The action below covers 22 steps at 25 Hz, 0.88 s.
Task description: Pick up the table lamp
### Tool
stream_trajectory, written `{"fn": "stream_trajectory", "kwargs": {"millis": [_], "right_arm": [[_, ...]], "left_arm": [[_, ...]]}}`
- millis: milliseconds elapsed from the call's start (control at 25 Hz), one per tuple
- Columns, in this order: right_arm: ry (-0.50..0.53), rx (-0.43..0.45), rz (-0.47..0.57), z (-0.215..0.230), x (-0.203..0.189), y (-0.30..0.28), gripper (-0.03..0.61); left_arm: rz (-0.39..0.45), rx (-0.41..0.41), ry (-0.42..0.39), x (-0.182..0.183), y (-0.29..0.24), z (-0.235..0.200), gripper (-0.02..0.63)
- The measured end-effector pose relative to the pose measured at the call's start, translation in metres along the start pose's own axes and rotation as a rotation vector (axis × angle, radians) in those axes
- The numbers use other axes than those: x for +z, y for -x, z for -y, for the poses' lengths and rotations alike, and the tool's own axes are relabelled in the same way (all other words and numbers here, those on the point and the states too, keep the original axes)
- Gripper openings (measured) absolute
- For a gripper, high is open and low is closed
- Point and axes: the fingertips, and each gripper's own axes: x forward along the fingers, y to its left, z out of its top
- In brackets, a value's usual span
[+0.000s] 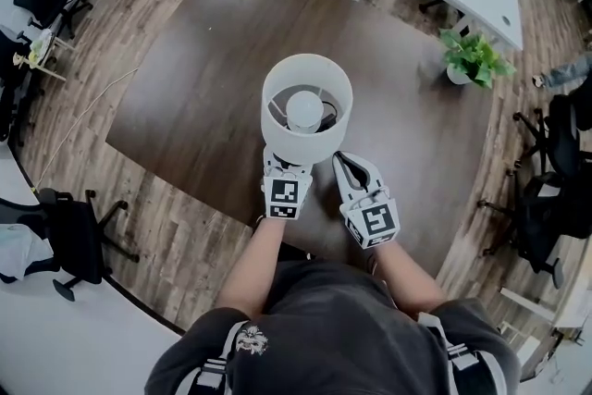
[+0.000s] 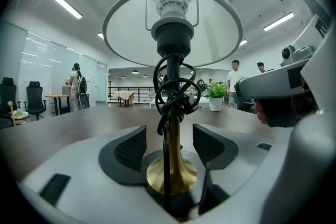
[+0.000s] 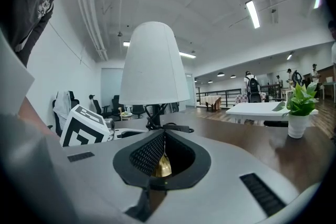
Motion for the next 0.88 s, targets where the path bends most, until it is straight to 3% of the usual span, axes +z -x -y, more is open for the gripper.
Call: {"fn": "stream_trajectory", "kwargs": {"millis": [280,440,880], "right_arm": [[-0.010,-0.016,-0.018,0.011,-0.007,-0.003,0.026],[-0.012,-0.023,-0.022,0.014,-0.010,-0.002,0.026],[-0.005,-0.013,-0.024,0.015,-0.012,-0.003,0.026]], "left_arm": [[0.022,0.002,-0.031,0.002,-0.020,0.004,0.261],[0.016,0.047,-0.033,-0.001,-0.022,-0.004,0.130],[0.041,0.043,0.007,0.001,-0.024,-0.001,0.110]]}}
